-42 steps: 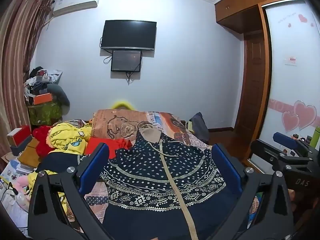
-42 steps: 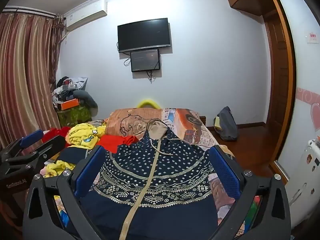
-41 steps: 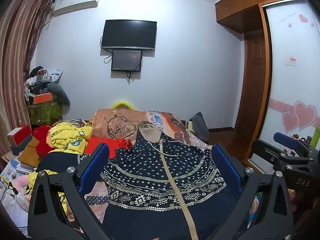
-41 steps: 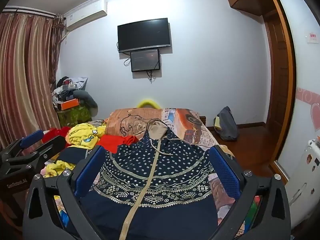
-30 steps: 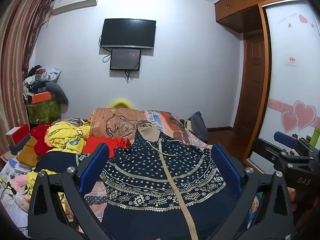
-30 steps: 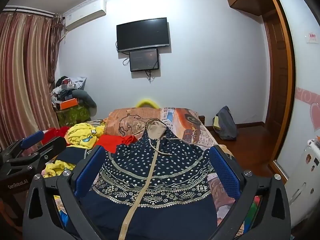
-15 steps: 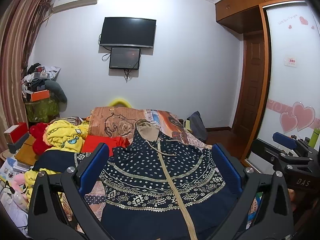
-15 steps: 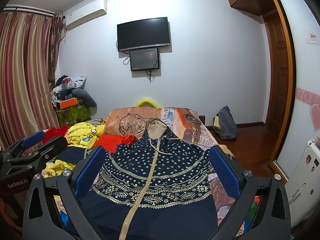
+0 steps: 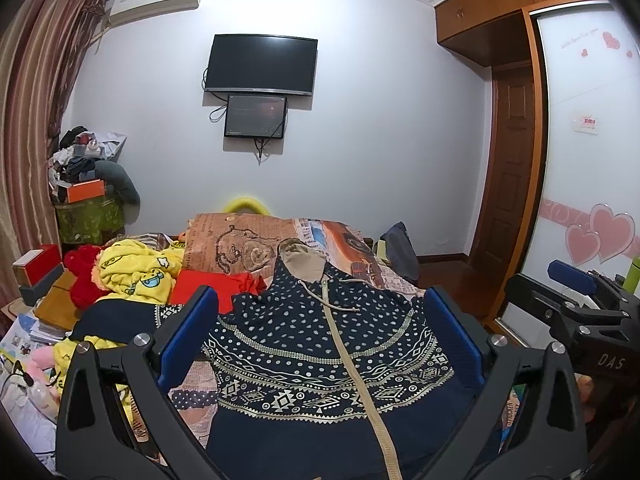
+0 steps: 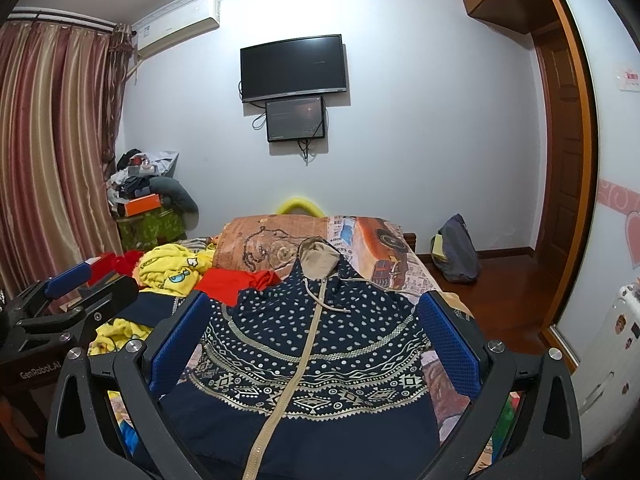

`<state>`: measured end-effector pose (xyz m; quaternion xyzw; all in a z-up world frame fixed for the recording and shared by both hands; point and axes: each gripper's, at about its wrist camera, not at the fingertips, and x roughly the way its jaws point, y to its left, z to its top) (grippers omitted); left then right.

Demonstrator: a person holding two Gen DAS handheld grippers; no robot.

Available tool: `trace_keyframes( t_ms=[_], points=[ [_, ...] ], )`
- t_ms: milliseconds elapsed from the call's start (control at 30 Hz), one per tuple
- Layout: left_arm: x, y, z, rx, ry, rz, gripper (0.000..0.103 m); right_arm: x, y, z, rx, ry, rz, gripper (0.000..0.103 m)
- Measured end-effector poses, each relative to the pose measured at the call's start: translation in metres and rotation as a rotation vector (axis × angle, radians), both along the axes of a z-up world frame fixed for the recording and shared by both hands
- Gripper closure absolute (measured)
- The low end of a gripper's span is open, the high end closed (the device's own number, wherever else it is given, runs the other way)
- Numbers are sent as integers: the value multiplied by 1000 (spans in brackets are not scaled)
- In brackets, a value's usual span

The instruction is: Fold large clothes

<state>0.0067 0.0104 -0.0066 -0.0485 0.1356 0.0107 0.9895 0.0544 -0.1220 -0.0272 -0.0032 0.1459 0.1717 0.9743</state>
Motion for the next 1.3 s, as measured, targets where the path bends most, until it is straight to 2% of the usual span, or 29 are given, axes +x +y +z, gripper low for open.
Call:
trace_keyframes(
  t_ms=[1300],
  points=[
    [8, 3, -5, -12, 29, 2, 0, 9, 0, -5, 13, 32, -7, 0]
  ],
)
